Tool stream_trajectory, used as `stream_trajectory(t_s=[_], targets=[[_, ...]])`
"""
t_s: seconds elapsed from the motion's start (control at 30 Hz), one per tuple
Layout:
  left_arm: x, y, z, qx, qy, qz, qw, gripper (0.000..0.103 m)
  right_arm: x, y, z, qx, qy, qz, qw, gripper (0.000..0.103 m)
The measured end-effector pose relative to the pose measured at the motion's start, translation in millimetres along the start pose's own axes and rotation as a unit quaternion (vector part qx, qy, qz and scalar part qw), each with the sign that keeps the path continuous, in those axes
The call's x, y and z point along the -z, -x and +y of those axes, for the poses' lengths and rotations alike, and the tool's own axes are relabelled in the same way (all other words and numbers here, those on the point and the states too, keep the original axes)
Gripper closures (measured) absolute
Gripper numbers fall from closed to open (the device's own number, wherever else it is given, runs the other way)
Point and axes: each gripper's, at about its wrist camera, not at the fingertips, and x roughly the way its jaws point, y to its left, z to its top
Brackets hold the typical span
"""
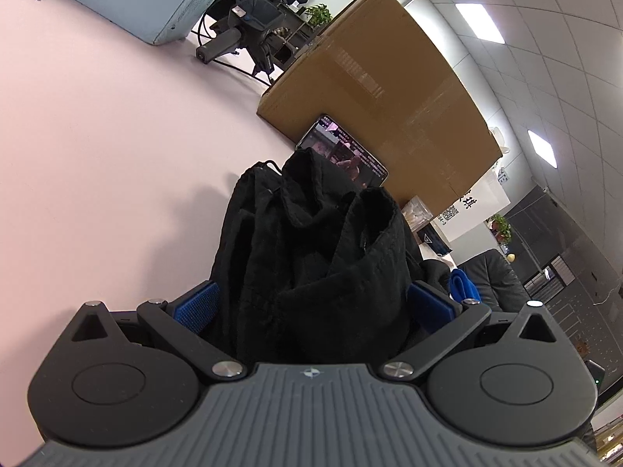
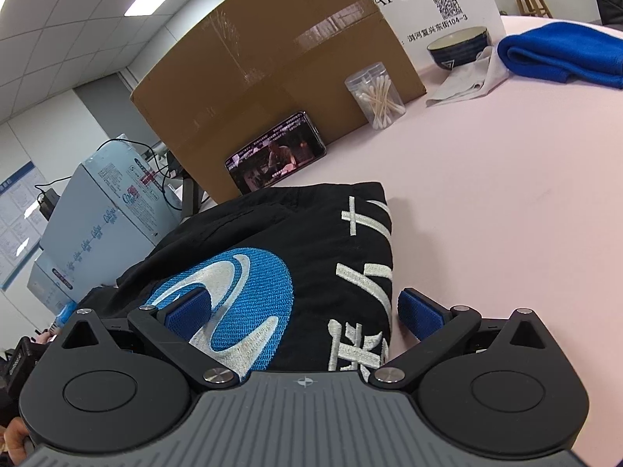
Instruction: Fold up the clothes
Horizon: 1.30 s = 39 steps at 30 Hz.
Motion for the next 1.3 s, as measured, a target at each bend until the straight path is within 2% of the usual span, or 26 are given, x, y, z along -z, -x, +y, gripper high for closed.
stream_trajectory(t_s=[0.43,0.8,1.1,1.17,1.3], targets=[[-1,-7,-3,0.028,-0.002,0.006,0.9996,0.001,-4,-12,3,-0.012,0.004,0.014,1.000,0.000],[4,-10,-7,0.025,-0.030,0.002,0.9992,0.001,-2,-11,4,-0.009,0.014,0.015,1.000,0.000],[5,-9,-9,0.025,-0.033,0.001,0.9991,0.002,-3,-14,5,-0.006,0.014,0.018,1.000,0.000],[4,-9,-8,0.030,-0.028,0.006,0.9991,0.011,-4,-15,4,-0.008,0.010,0.020,1.000,0.000],[5,-10,-7,0.033,-0.029,0.008,0.9990,0.020,-4,-16,5,-0.008,0.013,0.023,1.000,0.000]])
